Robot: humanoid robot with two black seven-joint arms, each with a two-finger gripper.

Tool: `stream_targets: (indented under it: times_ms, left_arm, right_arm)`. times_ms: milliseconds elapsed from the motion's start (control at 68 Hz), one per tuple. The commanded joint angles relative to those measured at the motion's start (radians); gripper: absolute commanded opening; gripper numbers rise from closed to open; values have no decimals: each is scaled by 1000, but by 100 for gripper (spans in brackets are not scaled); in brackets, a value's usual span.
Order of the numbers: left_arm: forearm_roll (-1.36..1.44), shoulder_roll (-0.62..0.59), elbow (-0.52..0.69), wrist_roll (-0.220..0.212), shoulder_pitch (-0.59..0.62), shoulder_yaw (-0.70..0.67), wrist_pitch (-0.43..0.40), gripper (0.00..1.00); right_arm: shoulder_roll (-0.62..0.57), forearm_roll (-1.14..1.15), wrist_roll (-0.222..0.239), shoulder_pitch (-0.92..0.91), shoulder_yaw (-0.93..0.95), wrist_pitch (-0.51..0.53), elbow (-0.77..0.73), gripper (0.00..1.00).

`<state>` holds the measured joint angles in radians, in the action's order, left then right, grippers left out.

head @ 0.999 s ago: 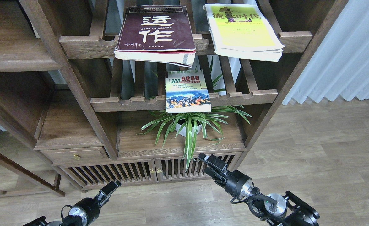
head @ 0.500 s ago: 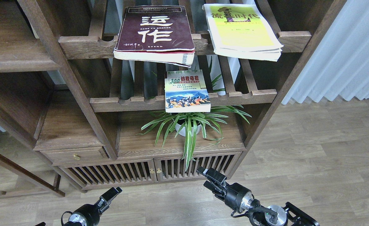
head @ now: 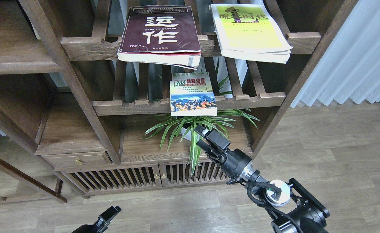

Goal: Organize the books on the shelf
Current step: 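Reach the right gripper toward the small blue book on the middle shelf, then grasp the blue book's lower edge with the right gripper and tilt it out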

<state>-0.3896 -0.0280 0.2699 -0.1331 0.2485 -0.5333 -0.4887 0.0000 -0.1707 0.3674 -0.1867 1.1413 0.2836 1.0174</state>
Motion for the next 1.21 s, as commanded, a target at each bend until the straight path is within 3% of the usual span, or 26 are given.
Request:
stream_targets:
  times_ms: [0,852,1190]
  left_arm:
    - [0,-3,0,1,-8,-4,0,100]
    - [-14,-32,-1,3,-49,-11,0,100]
    - [-14,-32,-3,4,-55,-11,0,100]
  right_arm:
    - [0,5,-18,-31,2,-49,-22,100]
    - [0,114,-44,-234,21,-227,-154,100]
    - [0,114,-61,-284,18,-231,-188,99]
